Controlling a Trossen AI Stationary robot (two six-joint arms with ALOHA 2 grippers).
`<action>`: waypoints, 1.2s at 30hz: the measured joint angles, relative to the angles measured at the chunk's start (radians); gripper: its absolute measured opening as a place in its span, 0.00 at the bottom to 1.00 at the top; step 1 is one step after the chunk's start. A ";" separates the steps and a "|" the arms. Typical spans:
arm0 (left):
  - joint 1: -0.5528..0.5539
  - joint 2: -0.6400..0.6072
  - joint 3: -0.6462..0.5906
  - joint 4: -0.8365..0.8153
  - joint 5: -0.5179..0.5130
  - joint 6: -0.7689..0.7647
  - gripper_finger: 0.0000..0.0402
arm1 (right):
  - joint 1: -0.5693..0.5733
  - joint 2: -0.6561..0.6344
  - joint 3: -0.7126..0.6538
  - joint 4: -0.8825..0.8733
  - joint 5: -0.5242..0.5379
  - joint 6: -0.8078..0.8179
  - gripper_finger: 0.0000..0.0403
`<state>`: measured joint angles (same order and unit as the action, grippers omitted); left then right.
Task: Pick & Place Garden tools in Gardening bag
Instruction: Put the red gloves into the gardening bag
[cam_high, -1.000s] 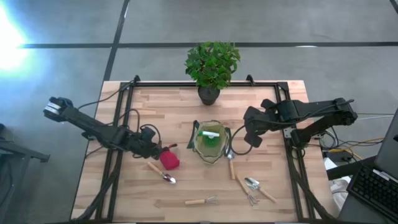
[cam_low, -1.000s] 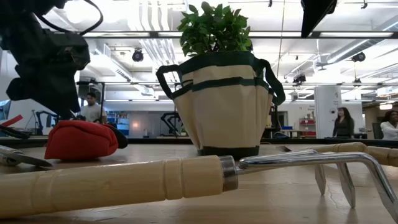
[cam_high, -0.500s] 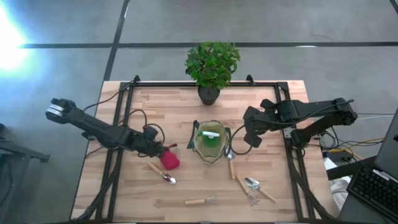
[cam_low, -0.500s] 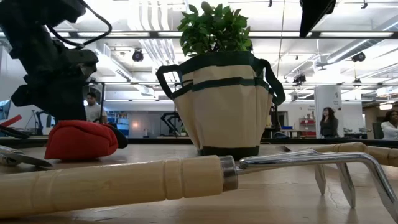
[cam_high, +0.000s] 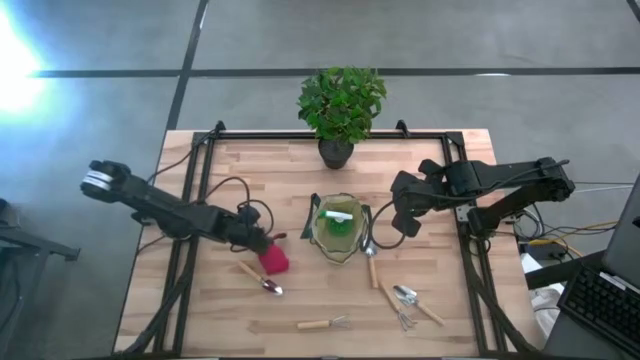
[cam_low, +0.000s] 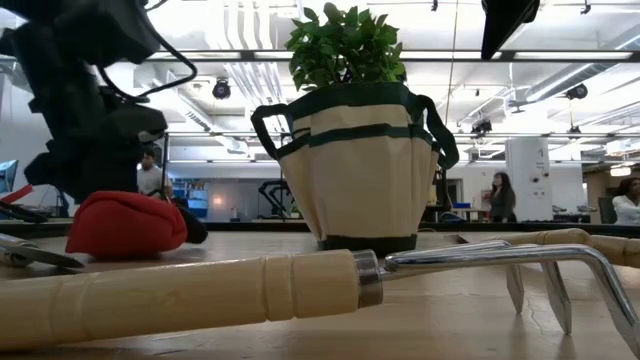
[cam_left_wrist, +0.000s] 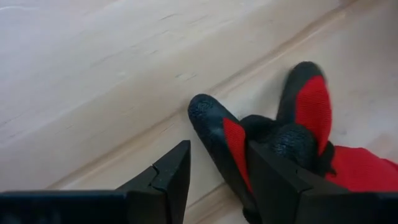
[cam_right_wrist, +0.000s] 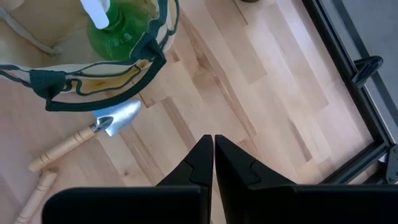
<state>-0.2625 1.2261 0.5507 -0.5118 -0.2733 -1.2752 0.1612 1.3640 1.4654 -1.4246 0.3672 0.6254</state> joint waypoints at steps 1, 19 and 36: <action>0.004 0.007 0.000 0.021 0.006 0.016 0.38 | 0.000 0.000 0.000 0.000 0.000 0.000 0.02; 0.059 0.148 0.002 0.168 0.139 0.166 0.37 | 0.000 0.000 0.000 0.002 0.001 0.000 0.02; 0.064 0.117 -0.002 0.191 0.146 0.340 0.01 | 0.000 0.000 0.000 0.003 0.002 -0.001 0.02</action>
<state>-0.1986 1.3434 0.5491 -0.3210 -0.1276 -0.9348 0.1612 1.3640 1.4654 -1.4216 0.3687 0.6247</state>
